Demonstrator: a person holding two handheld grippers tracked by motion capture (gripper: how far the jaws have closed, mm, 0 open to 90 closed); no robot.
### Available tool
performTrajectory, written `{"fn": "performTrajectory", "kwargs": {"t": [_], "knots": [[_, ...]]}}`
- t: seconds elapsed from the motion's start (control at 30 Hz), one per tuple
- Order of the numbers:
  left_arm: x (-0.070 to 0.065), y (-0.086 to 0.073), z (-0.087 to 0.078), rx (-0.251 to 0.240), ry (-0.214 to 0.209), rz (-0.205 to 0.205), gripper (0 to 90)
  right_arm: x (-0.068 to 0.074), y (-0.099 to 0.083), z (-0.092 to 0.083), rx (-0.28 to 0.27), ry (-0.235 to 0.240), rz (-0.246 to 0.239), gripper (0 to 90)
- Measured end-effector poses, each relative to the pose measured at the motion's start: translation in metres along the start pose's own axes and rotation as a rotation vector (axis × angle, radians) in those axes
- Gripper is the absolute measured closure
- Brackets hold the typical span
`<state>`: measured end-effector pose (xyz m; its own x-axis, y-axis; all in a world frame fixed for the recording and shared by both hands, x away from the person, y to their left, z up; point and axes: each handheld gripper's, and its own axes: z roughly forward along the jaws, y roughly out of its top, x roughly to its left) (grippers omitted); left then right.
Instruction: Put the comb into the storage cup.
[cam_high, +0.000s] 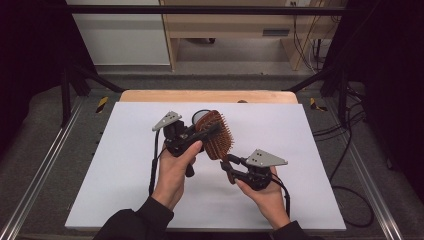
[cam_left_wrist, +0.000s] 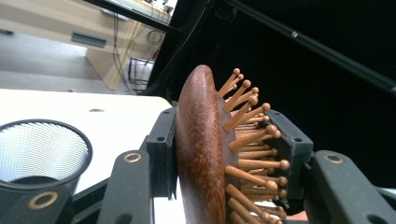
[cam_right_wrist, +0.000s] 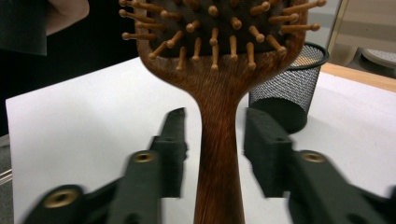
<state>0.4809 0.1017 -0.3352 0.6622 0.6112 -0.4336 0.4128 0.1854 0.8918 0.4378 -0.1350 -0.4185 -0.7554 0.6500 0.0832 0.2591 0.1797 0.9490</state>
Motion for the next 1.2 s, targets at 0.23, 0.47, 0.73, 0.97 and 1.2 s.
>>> {"fn": "performTrajectory", "kwargs": {"t": [0.23, 0.47, 0.73, 0.97, 1.2], "knots": [[0.001, 0.006, -0.002, -0.038, 0.012, 0.005, 51.4, -0.007, -0.004, -0.011, -0.001, -0.052, 0.008, 34.8], [0.0, 0.022, -0.008, -0.084, 0.031, 0.035, 51.3, -0.023, -0.013, -0.027, 0.006, -0.197, -0.031, 20.0], [-0.004, 0.046, -0.01, -0.119, 0.051, 0.068, 51.2, -0.036, -0.02, -0.048, 0.003, -0.223, 0.037, 11.4], [-0.009, 0.066, -0.012, -0.144, 0.062, 0.094, 51.1, -0.041, -0.036, -0.068, -0.003, -0.281, 0.067, 6.3], [-0.012, 0.081, -0.01, -0.167, 0.076, 0.12, 51.0, -0.043, -0.045, -0.069, -0.04, -0.334, 0.057, 5.2]]}}
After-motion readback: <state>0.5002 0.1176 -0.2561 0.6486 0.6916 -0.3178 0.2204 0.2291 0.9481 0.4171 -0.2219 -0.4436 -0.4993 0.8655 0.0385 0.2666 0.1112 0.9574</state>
